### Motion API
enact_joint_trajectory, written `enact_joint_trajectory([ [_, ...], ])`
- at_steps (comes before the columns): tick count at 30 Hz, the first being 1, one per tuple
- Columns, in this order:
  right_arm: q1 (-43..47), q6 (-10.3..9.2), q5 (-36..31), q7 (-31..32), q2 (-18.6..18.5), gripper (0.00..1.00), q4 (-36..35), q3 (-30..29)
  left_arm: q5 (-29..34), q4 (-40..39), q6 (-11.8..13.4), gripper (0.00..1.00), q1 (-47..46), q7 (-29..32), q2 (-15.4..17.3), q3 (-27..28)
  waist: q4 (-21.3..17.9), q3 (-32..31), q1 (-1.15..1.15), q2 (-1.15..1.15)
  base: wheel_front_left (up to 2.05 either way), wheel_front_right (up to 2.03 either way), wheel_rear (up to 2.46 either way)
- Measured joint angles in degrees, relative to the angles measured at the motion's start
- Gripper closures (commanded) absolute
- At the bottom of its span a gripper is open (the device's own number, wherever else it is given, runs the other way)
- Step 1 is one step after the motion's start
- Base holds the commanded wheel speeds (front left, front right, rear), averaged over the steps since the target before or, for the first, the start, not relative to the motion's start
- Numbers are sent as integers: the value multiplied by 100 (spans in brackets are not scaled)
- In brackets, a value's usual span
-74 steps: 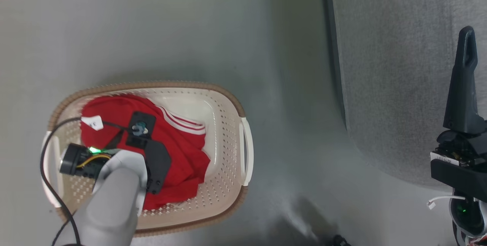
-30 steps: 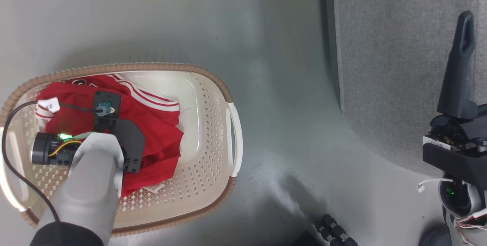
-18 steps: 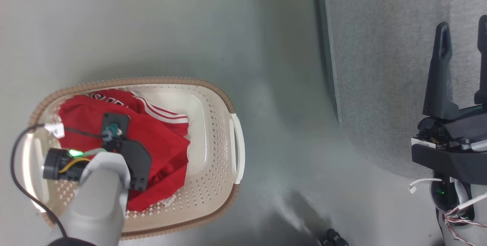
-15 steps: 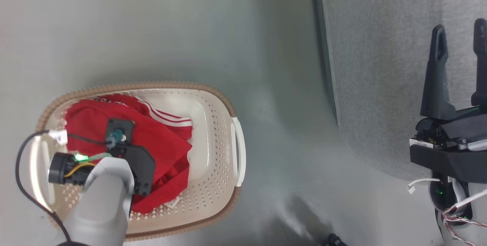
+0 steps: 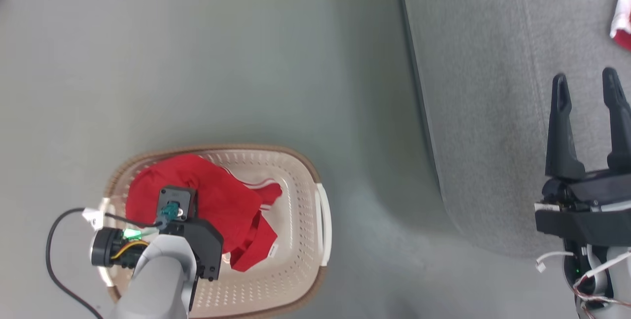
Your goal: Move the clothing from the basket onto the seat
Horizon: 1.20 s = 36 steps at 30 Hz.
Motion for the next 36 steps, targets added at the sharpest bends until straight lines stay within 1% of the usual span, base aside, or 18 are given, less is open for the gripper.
enact_joint_trajectory([
  [9,376,0,1,0,-66,0,294,-79,-167,-371,1,100,463,-138,2,-52,262,-746,0,0,0,0,0],
  [12,480,0,1,1,-68,0,394,-73,-430,-702,1,100,680,-153,1,-240,346,-1001,0,0,0,0,0],
  [16,682,0,1,5,-73,0,481,-62,-570,-1109,7,100,950,-168,3,-498,449,-1344,0,-1,0,0,0],
  [21,984,0,1,60,-107,0,533,-65,-829,-1679,108,100,1202,-193,3,-704,574,-1762,0,-1,0,0,0],
  [24,1135,0,1,111,-121,0,564,-60,-894,-2080,137,100,1352,-194,5,-742,652,-2000,0,0,0,0,0],
  [27,1195,0,2,140,-121,0,593,-55,-894,-2317,162,100,1442,-193,7,-754,703,-2154,0,-1,0,0,0],
  [32,1406,0,2,209,-121,0,661,-18,-893,-2939,254,100,1661,-194,9,-745,824,-2525,0,-1,0,0,0],
  [36,1598,0,10,263,-113,0,677,37,-858,-3468,258,100,1778,-196,11,-634,908,-2802,0,-1,0,0,0],
])
